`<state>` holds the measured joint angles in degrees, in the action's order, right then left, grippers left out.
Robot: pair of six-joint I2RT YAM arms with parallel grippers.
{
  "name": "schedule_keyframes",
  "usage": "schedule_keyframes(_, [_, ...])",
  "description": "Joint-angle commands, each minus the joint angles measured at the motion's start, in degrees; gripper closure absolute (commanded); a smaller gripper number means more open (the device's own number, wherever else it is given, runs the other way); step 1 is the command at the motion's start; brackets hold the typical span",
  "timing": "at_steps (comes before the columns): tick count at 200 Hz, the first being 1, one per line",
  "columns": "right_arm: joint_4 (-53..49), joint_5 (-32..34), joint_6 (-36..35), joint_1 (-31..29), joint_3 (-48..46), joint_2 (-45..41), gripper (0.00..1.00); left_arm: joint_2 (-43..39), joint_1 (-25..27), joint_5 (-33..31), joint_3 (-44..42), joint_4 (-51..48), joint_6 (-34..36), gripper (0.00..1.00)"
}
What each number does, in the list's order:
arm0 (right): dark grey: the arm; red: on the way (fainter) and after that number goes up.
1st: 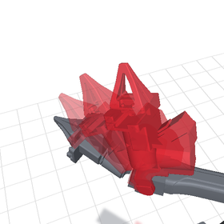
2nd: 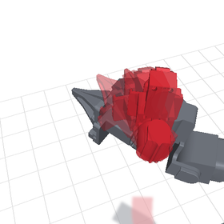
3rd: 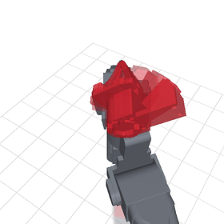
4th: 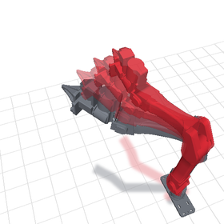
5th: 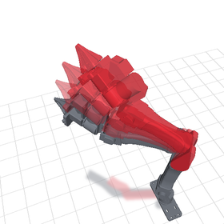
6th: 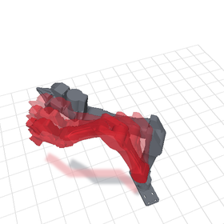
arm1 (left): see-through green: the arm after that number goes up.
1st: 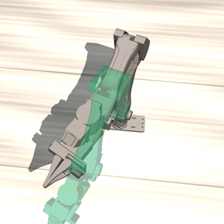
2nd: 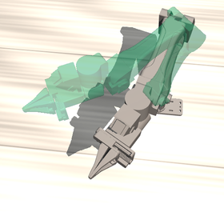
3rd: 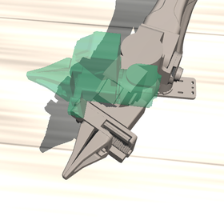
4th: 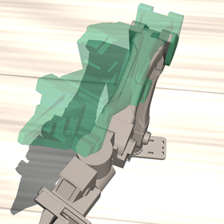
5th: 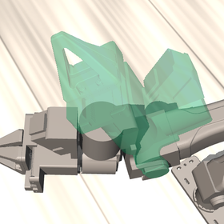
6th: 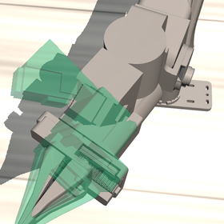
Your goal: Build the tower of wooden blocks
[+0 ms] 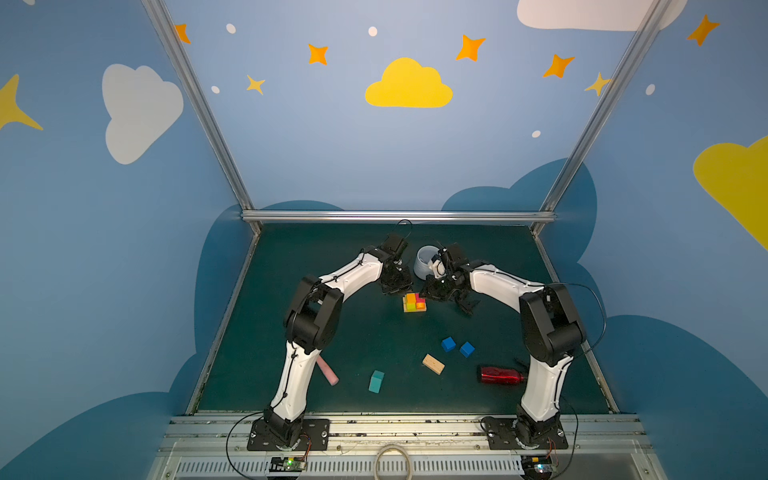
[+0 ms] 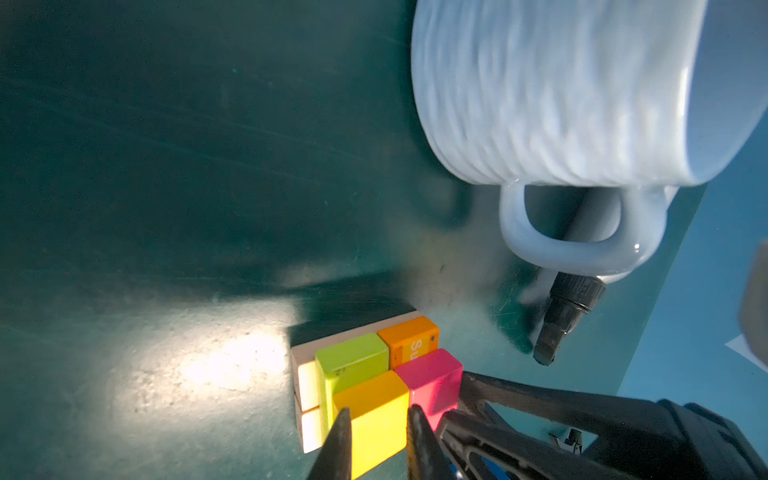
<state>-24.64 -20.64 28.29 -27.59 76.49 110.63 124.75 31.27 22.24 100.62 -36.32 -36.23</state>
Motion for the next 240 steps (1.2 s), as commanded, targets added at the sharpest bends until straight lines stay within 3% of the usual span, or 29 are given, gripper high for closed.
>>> schedule_keyframes(1, [-0.9,-0.4,0.2,-0.5,-0.7,-2.3,0.76,0.5,0.0,-0.3,1.0,-1.3,0.6,0.75])
schedule_keyframes(240, [-1.4,0.3,0.2,-0.5,-0.3,-2.3,0.73,-1.1,0.0,-1.4,0.4,-1.8,1.0,0.73])
